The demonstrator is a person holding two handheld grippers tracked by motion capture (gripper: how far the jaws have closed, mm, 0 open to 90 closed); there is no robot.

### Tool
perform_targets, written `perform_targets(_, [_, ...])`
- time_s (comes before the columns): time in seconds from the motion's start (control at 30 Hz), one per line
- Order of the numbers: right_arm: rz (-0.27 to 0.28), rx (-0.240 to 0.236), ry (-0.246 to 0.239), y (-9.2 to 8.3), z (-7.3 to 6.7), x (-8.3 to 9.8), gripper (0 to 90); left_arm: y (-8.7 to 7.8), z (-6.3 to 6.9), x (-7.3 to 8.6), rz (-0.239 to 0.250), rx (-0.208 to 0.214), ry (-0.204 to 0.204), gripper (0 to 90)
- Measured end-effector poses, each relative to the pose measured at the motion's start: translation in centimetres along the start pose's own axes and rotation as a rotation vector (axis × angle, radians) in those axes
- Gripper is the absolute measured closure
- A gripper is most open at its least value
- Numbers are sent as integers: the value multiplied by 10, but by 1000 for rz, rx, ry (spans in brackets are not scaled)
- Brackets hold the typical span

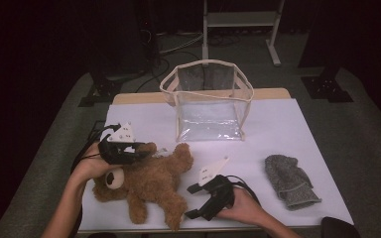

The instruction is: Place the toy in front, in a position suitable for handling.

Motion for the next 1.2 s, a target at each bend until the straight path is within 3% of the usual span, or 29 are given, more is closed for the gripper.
perform_targets(0.17, [-50, -20, -23, 29, -6, -6, 194, -2, 0, 2, 9, -6, 12, 687])
perform_targets(0.3, [-82, -4, -36, 44, -7, -7, 223, -3, -2, 4, 29, -6, -5, 694])
perform_targets(0.37, [-111, 13, -44, 53, -6, -8, 317, -4, -1, 5, 30, -9, -2, 700])
perform_targets(0.4, [-114, -5, -52, 56, -6, -7, 458, -5, -1, 5, 30, -14, 8, 718])
perform_targets(0.47, [-111, -14, -61, 54, -5, -9, 559, -6, 0, 5, 33, -26, 13, 740])
perform_targets(0.57, [-89, -19, -54, 48, -2, -10, 634, -8, 0, 5, 35, -51, 19, 765])
perform_targets(0.67, [-60, -54, -36, 43, 0, -12, 657, -13, -1, 3, 56, -56, 0, 775])
perform_targets(0.77, [-2, -102, -28, 26, -1, -23, 674, -23, 0, -6, 78, -62, -2, 778])
perform_targets(0.83, [23, -116, -29, 16, -1, -29, 676, -28, 2, -15, 89, -76, 11, 778])
perform_targets(0.87, [41, -126, -30, 1, 1, -32, 675, -31, 4, -23, 103, -75, 22, 777])
perform_targets(0.9, [41, -126, -30, 1, 1, -32, 675, -34, 6, -30, 105, -77, 39, 777])
perform_targets(0.93, [49, -127, -29, -8, 1, -33, 675, -35, 9, -38, 114, -72, 53, 777])
perform_targets(0.97, [72, -124, -24, -28, 4, -31, 674, -35, 10, -44, 110, -73, 69, 776])
perform_targets(1.0, [85, -119, -20, -38, 6, -28, 673, -34, 13, -55, 118, -63, 90, 776])
perform_targets(1.03, [85, -119, -20, -38, 6, -28, 673, -34, 13, -55, 118, -63, 90, 776])
perform_targets(1.07, [104, -108, -5, -60, 9, -21, 672, -32, 15, -64, 121, -54, 107, 775])
perform_targets(1.1, [109, -102, 5, -71, 11, -17, 671, -26, 19, -75, 131, -35, 123, 775])
perform_targets(1.17, [109, -97, 11, -79, 12, -13, 670, -20, 21, -84, 135, -20, 139, 775])
perform_targets(1.2, [113, -76, 28, -100, 15, 0, 670, -9, 26, -98, 143, 5, 163, 775])
Point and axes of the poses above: each handheld gripper's, and its own axes: y roughly forward along the jaws, x roughly out of its underside, z roughly to its right, the point moved 3 cm from there along y, roughly forward along the jaws, and after that the axes turned 8 degrees about x, right-handed, at the moved point
